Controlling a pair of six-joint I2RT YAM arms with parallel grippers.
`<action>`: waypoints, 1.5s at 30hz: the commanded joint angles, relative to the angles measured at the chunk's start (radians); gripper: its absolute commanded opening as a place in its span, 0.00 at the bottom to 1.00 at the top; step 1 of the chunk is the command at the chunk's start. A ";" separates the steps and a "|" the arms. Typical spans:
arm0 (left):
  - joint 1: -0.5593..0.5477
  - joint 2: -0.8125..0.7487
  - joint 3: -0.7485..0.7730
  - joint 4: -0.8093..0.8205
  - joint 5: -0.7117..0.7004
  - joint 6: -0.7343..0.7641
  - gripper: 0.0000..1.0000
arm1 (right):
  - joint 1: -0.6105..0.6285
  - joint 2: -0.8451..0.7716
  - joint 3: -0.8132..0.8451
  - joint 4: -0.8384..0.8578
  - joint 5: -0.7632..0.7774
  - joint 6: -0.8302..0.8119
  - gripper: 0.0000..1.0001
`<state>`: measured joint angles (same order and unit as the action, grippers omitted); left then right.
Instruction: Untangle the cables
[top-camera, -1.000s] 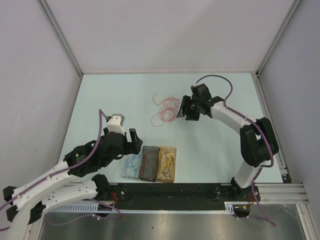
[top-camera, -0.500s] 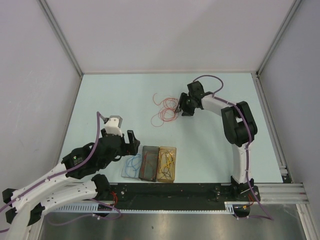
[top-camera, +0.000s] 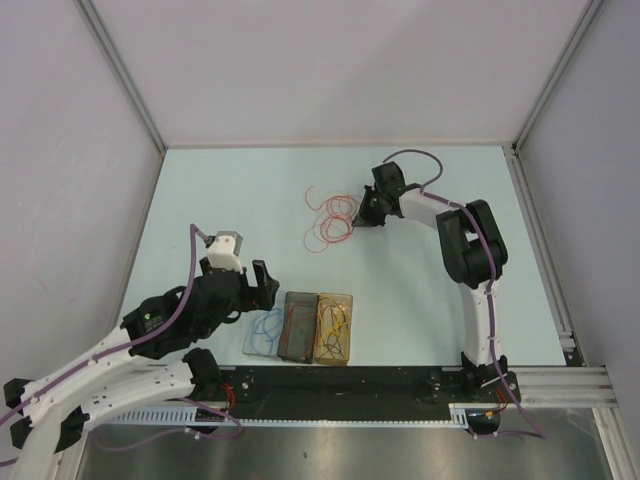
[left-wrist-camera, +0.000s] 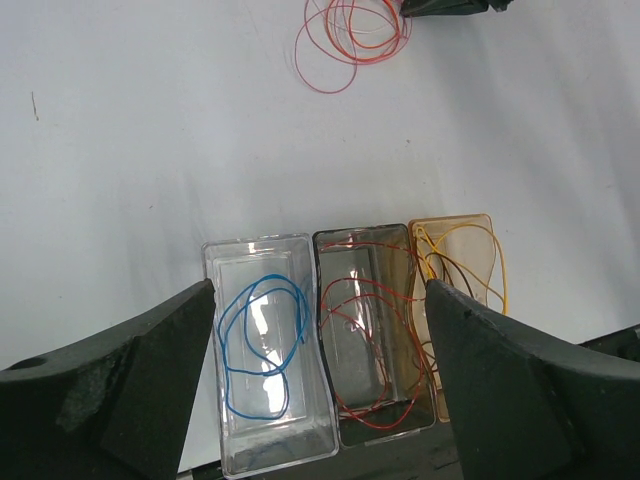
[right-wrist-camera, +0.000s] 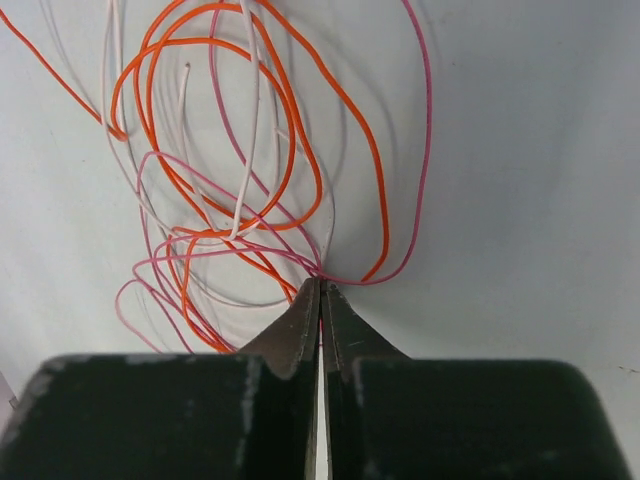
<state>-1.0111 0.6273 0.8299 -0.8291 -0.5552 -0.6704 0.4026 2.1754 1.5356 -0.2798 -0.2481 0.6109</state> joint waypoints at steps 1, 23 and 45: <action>0.005 -0.001 0.000 0.013 -0.025 0.020 0.91 | 0.010 0.061 0.001 0.004 0.018 -0.013 0.00; 0.006 -0.014 0.002 0.010 -0.035 0.014 0.91 | 0.059 -0.563 0.004 0.031 -0.071 -0.045 0.00; 0.006 -0.070 -0.014 0.042 -0.006 0.023 0.89 | 0.228 -0.543 0.848 -0.251 -0.091 -0.186 0.00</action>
<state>-1.0111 0.5804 0.8272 -0.8242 -0.5705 -0.6704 0.6037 1.6035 2.2845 -0.4770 -0.3195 0.4637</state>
